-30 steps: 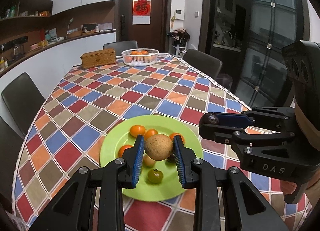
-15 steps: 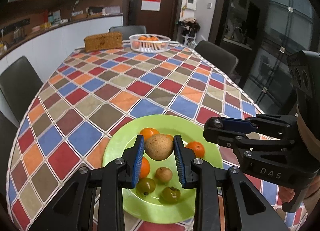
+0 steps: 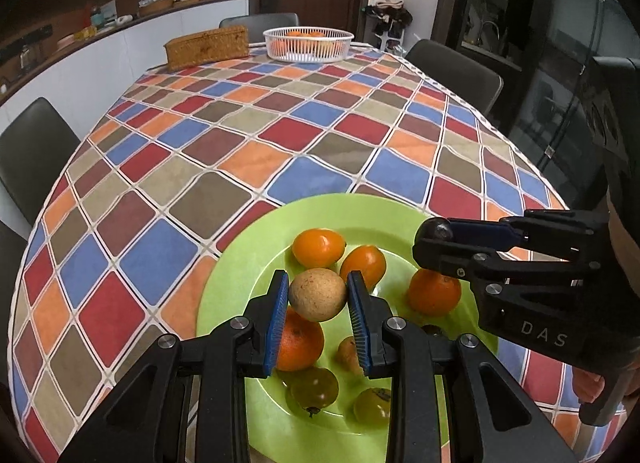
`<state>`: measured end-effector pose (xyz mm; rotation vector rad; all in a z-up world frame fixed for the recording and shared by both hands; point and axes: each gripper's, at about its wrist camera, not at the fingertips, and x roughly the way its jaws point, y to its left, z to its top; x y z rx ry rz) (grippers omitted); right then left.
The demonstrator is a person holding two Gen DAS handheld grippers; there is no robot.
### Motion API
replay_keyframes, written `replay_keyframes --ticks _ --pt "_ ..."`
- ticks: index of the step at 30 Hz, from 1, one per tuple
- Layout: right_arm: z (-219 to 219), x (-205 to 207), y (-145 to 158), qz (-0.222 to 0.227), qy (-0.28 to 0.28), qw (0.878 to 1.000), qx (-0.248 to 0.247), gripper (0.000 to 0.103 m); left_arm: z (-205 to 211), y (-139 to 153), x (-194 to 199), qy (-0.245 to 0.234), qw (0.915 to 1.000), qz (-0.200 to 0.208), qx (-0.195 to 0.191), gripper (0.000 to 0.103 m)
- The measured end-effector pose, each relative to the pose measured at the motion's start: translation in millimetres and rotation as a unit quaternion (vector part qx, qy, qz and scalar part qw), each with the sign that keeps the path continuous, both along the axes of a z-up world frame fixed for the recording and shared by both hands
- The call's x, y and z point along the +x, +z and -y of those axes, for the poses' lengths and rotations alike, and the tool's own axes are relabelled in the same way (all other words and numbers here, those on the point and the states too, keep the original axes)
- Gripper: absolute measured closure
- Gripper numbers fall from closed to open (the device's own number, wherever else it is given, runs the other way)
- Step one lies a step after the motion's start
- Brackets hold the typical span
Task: Organize fruits
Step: 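Carry both fruits over the plate and release them among the others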
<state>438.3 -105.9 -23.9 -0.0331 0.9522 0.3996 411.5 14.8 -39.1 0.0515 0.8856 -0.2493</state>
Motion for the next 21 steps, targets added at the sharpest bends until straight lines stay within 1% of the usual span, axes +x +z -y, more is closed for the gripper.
replay_keyframes --ticks 4,7,11,15,21 --pt "0 0 -4 -0.001 -0.001 1.0 -0.003 0.073 0 -1 0 0.001 1.0 0.0 -0.003 0.073" --pt "3 -1 -4 -0.001 -0.005 1.0 0.001 0.072 0 1 -2 0.0 1.0 0.004 -0.005 0.067" --pt "5 -9 -1 0.007 -0.005 1.0 0.0 0.071 0 8 -10 0.005 0.9999 0.014 0.001 0.066" --pt "6 -24 9 0.028 -0.002 1.0 -0.005 0.071 -2 20 -26 0.011 0.9993 0.035 0.006 0.065" --pt "8 -56 30 0.064 0.001 0.998 -0.011 0.071 -6 46 -58 0.024 0.9974 0.068 0.004 0.061"
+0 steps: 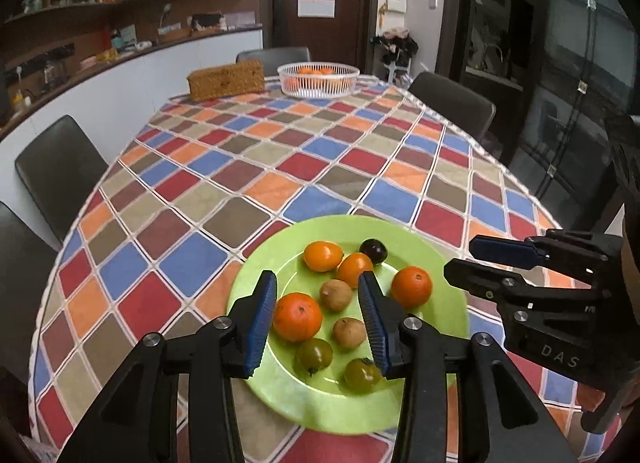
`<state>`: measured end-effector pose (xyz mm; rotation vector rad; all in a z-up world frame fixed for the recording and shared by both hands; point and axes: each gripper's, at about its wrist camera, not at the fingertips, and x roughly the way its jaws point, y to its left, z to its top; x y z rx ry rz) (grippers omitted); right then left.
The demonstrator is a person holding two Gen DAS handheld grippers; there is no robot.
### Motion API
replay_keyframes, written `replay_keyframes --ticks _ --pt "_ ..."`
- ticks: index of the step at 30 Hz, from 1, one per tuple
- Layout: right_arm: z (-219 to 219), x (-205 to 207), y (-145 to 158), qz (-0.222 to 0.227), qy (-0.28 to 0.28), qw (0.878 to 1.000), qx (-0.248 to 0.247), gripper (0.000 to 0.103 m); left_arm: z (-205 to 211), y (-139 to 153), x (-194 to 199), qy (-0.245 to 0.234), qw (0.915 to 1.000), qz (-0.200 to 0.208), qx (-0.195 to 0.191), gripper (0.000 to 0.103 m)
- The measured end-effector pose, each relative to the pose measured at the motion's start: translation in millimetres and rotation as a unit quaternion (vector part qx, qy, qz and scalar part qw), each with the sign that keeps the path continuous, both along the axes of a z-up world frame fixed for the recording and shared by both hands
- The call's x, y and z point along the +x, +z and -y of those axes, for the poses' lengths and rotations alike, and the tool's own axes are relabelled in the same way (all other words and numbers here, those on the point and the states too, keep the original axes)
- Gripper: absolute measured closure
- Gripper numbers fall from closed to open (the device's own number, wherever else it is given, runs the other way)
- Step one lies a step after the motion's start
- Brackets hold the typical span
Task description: Organize fruits
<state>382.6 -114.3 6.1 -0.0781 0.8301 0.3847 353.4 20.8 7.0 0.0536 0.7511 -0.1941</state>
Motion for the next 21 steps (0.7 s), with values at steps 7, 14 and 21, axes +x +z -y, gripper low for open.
replay_keyframes --ticks 7,14,21 --pt "12 -44 28 0.047 -0.004 0.999 0.011 0.062 7 25 -47 0.005 0.9986 0.048 0.021 0.051" --pt "29 -96 49 0.084 -0.021 0.996 0.024 0.047 16 43 -97 0.019 0.9956 0.086 0.032 0.035" --pt "45 -144 60 0.118 -0.044 0.992 0.02 0.036 27 54 -141 0.019 0.9933 0.108 0.035 0.02"
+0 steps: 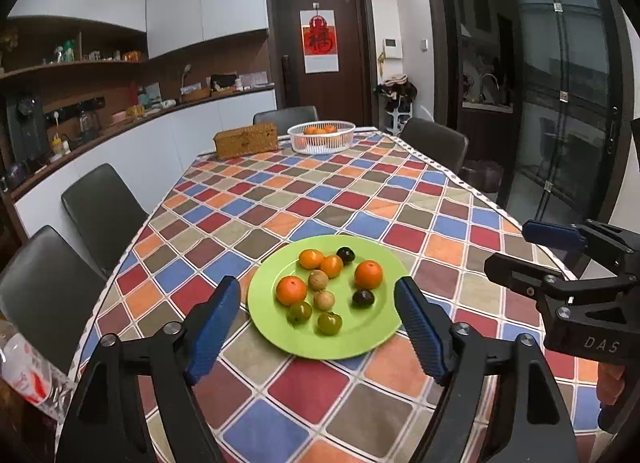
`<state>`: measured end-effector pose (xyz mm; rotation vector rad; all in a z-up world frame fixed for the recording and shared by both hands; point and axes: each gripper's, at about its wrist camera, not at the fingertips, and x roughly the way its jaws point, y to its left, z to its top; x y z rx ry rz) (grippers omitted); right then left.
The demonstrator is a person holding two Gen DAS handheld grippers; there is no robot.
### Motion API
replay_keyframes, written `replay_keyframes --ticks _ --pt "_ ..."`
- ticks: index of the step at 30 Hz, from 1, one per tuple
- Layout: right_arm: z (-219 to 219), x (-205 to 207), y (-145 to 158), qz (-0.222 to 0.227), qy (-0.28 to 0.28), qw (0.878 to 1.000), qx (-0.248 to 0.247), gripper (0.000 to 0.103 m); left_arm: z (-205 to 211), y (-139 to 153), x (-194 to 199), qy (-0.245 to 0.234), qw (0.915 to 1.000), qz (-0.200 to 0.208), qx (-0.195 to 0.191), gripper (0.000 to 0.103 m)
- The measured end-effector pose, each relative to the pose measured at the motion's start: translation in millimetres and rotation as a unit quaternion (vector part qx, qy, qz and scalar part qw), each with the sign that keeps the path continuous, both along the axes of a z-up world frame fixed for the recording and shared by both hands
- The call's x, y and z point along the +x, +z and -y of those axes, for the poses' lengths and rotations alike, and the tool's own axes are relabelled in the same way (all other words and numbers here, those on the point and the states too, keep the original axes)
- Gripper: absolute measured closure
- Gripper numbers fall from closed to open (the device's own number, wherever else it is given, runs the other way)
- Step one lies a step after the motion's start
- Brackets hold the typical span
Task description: Organize fruits
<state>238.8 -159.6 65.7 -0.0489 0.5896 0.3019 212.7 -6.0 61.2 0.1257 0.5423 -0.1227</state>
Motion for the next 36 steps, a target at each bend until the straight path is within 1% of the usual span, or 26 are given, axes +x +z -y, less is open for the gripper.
replay_keyframes --ticks 2,4,6,11,23,32,36 --pt "4 -11 2 0.008 -0.004 1.0 0.001 0.032 3 3 -10 0.001 1.0 0.008 0.003 0.015" --pt "8 -22 5 0.016 -0.007 1.0 0.004 0.032 6 5 -21 -0.001 0.9999 0.012 0.002 0.013" --pt "11 -33 7 0.021 -0.012 1.0 0.004 0.029 8 6 -28 0.001 0.9999 0.013 0.001 0.011" --pt "17 -57 9 0.031 -0.02 0.999 0.001 0.028 11 6 -46 0.0 0.9999 0.015 -0.007 0.008" --pt "23 -88 5 0.032 -0.03 0.999 0.005 0.028 10 10 -75 0.004 0.9993 0.032 -0.015 0.006" --pt "25 -101 4 0.038 -0.034 0.999 0.007 0.028 12 16 -91 -0.002 0.9987 0.048 -0.014 0.006" --pt "26 -105 4 0.039 -0.033 0.999 0.01 0.028 13 17 -95 -0.004 0.9987 0.049 -0.016 0.006"
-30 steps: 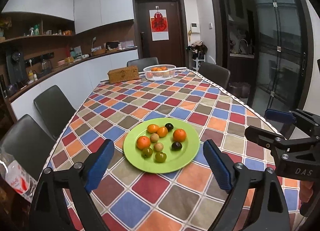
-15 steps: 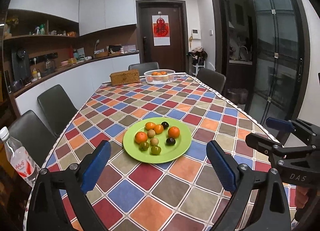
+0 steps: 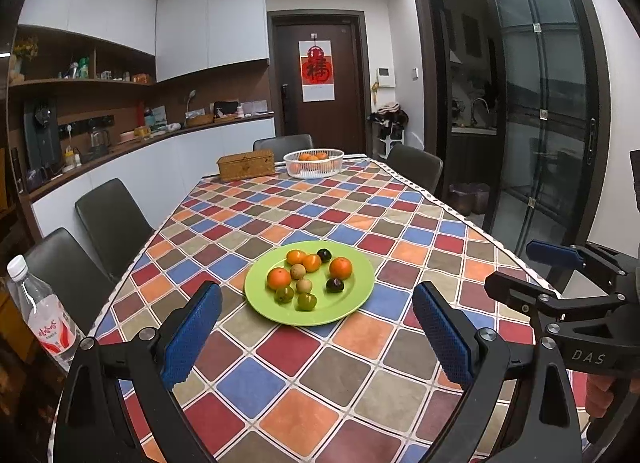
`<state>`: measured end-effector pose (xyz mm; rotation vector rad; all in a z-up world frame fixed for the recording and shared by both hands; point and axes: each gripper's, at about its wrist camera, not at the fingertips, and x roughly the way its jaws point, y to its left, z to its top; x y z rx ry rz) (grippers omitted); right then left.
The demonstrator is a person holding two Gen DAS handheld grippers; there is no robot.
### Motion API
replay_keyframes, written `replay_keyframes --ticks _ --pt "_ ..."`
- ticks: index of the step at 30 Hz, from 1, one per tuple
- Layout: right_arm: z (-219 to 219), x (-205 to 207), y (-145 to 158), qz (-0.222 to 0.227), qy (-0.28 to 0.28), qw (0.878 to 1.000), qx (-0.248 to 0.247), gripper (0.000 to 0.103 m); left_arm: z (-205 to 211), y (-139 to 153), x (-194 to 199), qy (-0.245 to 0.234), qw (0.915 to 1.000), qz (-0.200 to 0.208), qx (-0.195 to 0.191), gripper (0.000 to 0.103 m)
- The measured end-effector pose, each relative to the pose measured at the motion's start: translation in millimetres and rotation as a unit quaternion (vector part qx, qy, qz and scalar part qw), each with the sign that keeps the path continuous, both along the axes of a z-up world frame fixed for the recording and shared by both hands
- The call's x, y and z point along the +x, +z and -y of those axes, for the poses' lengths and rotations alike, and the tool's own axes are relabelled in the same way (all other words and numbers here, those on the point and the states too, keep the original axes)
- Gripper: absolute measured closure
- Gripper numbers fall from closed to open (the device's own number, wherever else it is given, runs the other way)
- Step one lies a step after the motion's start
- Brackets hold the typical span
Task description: Organize fruits
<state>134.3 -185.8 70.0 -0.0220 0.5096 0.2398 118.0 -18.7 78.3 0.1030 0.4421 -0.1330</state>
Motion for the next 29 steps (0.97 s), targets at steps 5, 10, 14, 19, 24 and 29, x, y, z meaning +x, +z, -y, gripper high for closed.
replay_keyframes --ticks 5,10,14,19,24,29 --pt "-1 -7 1 0.005 -0.001 1.0 -0.005 0.028 -1 2 -8 0.005 1.0 0.005 0.001 0.002" --pt "-2 -12 2 0.006 0.002 1.0 -0.003 0.028 -2 3 -17 0.017 0.9998 0.013 0.006 0.0" --pt "-2 -14 1 0.005 0.001 1.0 -0.003 0.028 -2 3 -21 0.019 0.9996 0.017 0.009 0.0" --pt "0 -18 0 0.001 0.003 1.0 -0.001 0.028 -5 1 -24 0.022 0.9996 0.016 0.006 0.0" --pt "1 -20 -2 0.001 0.004 1.0 -0.001 0.028 -7 1 -26 0.024 0.9995 0.019 0.0 0.0" --pt "0 -22 -5 -0.001 0.004 1.0 -0.003 0.028 -9 1 -28 0.025 0.9995 0.016 -0.005 0.0"
